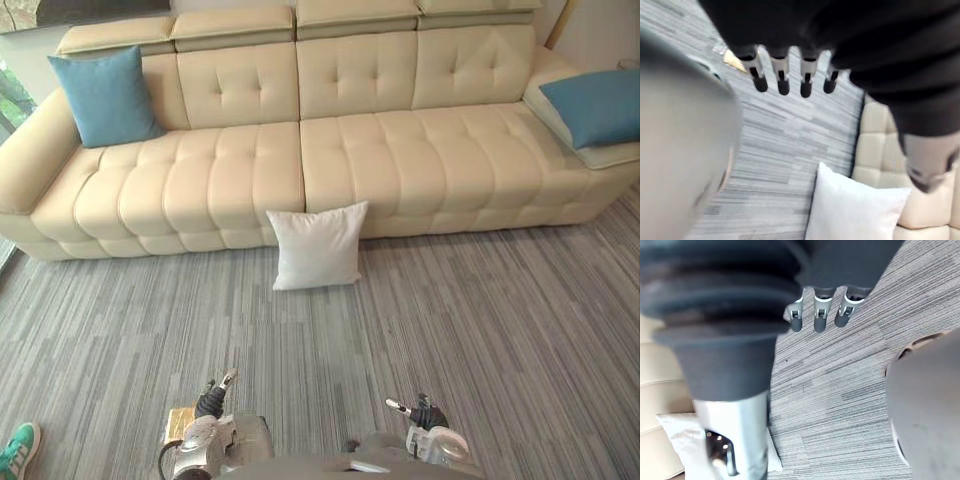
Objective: Pick up cushions and gather them together orderly.
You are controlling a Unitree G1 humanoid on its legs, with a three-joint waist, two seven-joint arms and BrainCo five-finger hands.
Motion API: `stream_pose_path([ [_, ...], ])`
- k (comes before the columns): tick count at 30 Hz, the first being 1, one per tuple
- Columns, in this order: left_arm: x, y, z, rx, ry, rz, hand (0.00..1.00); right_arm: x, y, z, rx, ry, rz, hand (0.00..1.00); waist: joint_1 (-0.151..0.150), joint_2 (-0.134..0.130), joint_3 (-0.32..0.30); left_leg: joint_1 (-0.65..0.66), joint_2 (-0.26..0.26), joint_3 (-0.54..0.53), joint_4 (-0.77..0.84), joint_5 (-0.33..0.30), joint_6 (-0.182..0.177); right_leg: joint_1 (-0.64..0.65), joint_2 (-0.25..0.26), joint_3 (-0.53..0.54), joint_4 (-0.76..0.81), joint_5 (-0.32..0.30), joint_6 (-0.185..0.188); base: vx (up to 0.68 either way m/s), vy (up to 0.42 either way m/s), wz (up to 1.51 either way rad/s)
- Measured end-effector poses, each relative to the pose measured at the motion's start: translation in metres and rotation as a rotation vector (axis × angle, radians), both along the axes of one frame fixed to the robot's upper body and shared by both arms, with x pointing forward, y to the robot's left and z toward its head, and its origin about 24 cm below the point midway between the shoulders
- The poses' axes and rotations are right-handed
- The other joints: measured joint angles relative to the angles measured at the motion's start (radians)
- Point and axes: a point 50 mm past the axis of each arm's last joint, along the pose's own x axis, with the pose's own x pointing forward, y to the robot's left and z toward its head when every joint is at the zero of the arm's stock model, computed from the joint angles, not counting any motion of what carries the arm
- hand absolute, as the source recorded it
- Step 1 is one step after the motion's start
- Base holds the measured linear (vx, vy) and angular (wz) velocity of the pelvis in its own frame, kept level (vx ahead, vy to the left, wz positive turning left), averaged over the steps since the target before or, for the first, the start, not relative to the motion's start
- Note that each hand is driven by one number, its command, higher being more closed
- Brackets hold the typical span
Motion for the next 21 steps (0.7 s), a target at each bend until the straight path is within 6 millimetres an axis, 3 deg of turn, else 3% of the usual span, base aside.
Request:
stream_pose_path([
  [1,0.0,0.003,0.0,0.007,-0.001,0.004,0.0,0.001,0.003,-0.001,0.003,0.003,0.014,0.0,0.0,-0.013,-0.012,0.005,-0.018,0.008,0.009,0.004,0.024,0.005,-0.011,0.021,-0.011,-0.001,-0.002,0.51,0.325,-0.38],
  [2,0.001,0.009,0.001,0.024,-0.004,0.004,0.0,0.0,0.012,-0.002,0.023,0.006,0.022,0.0,-0.005,-0.042,-0.029,-0.009,-0.031,0.028,0.038,-0.04,0.039,0.007,-0.026,0.061,-0.032,0.025,-0.026,0.42,0.221,-0.27],
  [3,0.0,0.014,0.002,0.03,-0.007,0.018,0.0,0.003,0.02,-0.002,0.044,-0.002,0.023,0.0,0.0,-0.062,-0.039,-0.028,-0.026,0.036,0.102,-0.086,0.051,0.007,-0.036,0.104,-0.055,0.078,-0.027,0.5,0.317,-0.3],
  [6,-0.003,0.023,0.002,0.037,0.006,0.023,0.0,0.0,0.035,-0.006,0.091,0.013,0.025,0.0,0.01,-0.109,-0.07,0.009,-0.053,0.092,0.177,-0.169,0.092,0.009,-0.088,0.183,-0.004,0.142,-0.004,0.51,0.317,-0.36],
  [7,-0.005,0.022,0.001,0.033,0.013,0.018,0.0,0.0,0.035,-0.006,0.091,0.013,0.026,0.0,0.013,-0.107,-0.072,0.031,-0.061,0.102,0.165,-0.182,0.096,-0.013,-0.095,0.195,0.054,0.147,-0.003,0.51,0.289,-0.38],
  [8,-0.007,0.02,-0.001,0.026,0.028,0.003,0.0,0.003,0.032,-0.005,0.084,0.006,0.026,0.0,0.005,-0.102,-0.072,0.074,-0.078,0.107,0.137,-0.198,0.104,-0.08,-0.108,0.207,0.223,0.17,0.017,0.35,0.203,-0.09],
  [9,-0.008,0.02,-0.002,0.029,0.046,-0.031,0.0,0.004,0.03,-0.004,0.079,0.002,0.026,0.0,-0.012,-0.098,-0.069,0.114,-0.096,0.103,0.11,-0.204,0.112,-0.157,-0.118,0.219,0.413,0.199,0.066,0.33,0.179,0.05],
  [10,-0.008,0.019,-0.003,0.03,0.05,-0.043,0.0,0.004,0.029,-0.004,0.076,-0.002,0.024,0.0,-0.017,-0.087,-0.061,0.136,-0.103,0.098,0.095,-0.21,0.113,-0.192,-0.119,0.216,0.505,0.192,0.075,0.29,0.129,0.12],
  [11,-0.009,0.017,-0.004,0.027,0.059,-0.051,0.0,0.006,0.025,-0.002,0.064,-0.013,0.025,0.0,-0.017,-0.08,-0.054,0.209,-0.116,0.081,0.044,-0.239,0.112,-0.263,-0.114,0.194,0.682,0.148,0.064,0.25,0.098,0.01],
  [13,-0.013,0.016,-0.005,0.023,0.078,-0.057,0.0,0.006,0.023,-0.002,0.054,-0.016,0.03,0.0,-0.021,-0.081,-0.051,0.313,-0.133,0.082,-0.021,-0.242,0.113,-0.332,-0.118,0.125,0.779,0.072,0.031,0.24,0.07,0.03],
  [15,-0.015,0.014,-0.007,0.015,0.09,-0.058,0.0,0.007,0.018,-0.001,0.039,-0.024,0.033,0.0,-0.029,-0.073,-0.05,0.376,-0.136,0.078,-0.07,-0.247,0.11,-0.397,-0.112,0.031,0.738,0.019,-0.003,0.18,0.008,0.07],
  [17,-0.013,0.012,-0.007,0.011,0.087,-0.057,0.0,0.007,0.014,0.001,0.026,-0.036,0.029,0.0,-0.043,-0.063,-0.047,0.396,-0.122,0.054,-0.079,-0.269,0.095,-0.48,-0.078,-0.052,0.529,0.009,-0.018,0.15,-0.052,0.27],
  [18,-0.014,0.012,-0.007,0.01,0.088,-0.056,0.0,0.006,0.013,0.001,0.024,-0.034,0.027,0.0,-0.047,-0.059,-0.045,0.4,-0.115,0.046,-0.078,-0.27,0.082,-0.487,-0.065,-0.06,0.453,0.025,-0.03,0.25,-0.132,0.33],
  [20,-0.015,0.01,-0.008,0.002,0.09,-0.053,0.0,0.005,0.011,0.001,0.021,-0.034,0.02,0.0,-0.052,-0.046,-0.037,0.424,-0.098,0.021,-0.076,-0.291,0.043,-0.488,-0.025,-0.048,0.212,0.131,-0.045,0.35,-0.206,0.34],
  [21,-0.015,0.01,-0.008,0.002,0.091,-0.052,0.0,0.005,0.011,0.001,0.021,-0.034,0.019,0.0,-0.053,-0.046,-0.037,0.434,-0.097,0.01,-0.075,-0.3,0.029,-0.483,-0.02,-0.038,0.18,0.183,-0.049,0.38,-0.239,0.54],
])
